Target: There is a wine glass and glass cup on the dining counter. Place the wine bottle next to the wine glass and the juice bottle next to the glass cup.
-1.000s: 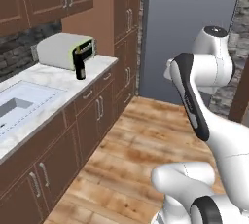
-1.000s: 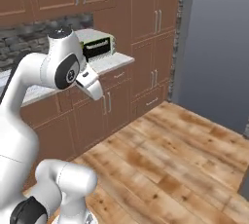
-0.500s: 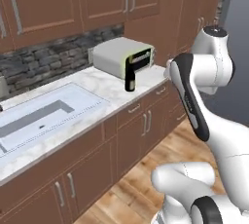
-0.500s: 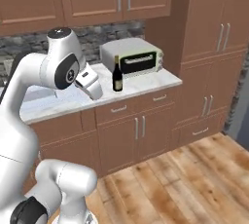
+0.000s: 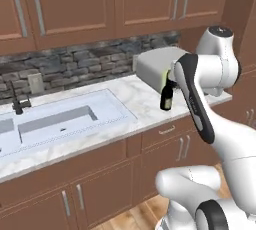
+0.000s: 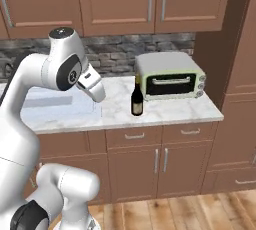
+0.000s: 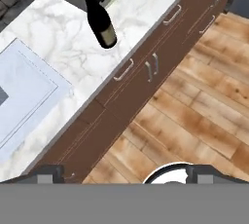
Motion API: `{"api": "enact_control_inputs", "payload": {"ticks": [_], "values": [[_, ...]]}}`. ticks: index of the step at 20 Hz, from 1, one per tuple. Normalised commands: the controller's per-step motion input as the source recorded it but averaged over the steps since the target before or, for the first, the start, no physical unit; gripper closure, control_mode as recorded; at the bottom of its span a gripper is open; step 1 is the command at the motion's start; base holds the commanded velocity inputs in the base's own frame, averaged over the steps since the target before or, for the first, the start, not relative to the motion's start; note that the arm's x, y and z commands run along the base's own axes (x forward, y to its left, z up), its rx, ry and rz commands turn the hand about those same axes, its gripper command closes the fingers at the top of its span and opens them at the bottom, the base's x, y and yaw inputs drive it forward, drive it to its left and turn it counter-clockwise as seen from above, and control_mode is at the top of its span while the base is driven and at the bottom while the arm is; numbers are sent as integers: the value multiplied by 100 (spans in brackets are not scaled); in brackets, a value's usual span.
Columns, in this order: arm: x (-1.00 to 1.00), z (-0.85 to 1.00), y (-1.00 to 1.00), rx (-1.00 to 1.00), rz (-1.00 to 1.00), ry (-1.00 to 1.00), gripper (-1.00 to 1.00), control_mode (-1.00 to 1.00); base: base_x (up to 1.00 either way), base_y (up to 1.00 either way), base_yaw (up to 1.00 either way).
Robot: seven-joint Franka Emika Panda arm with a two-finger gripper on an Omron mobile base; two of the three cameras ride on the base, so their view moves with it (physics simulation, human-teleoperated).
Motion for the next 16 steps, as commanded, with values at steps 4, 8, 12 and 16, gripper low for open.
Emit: {"api": "enact_control_inputs", "payload": {"ticks": [4, 8, 12, 16], "values": [[0, 0, 0, 0, 0, 0, -100, 100, 13, -68, 56], [0, 0, 0, 0, 0, 0, -100, 100, 0, -81, 53], [0, 0, 0, 0, 0, 0, -100, 100, 0, -93, 49], [0, 0, 0, 0, 0, 0, -100, 100, 3, -100, 42]]}}
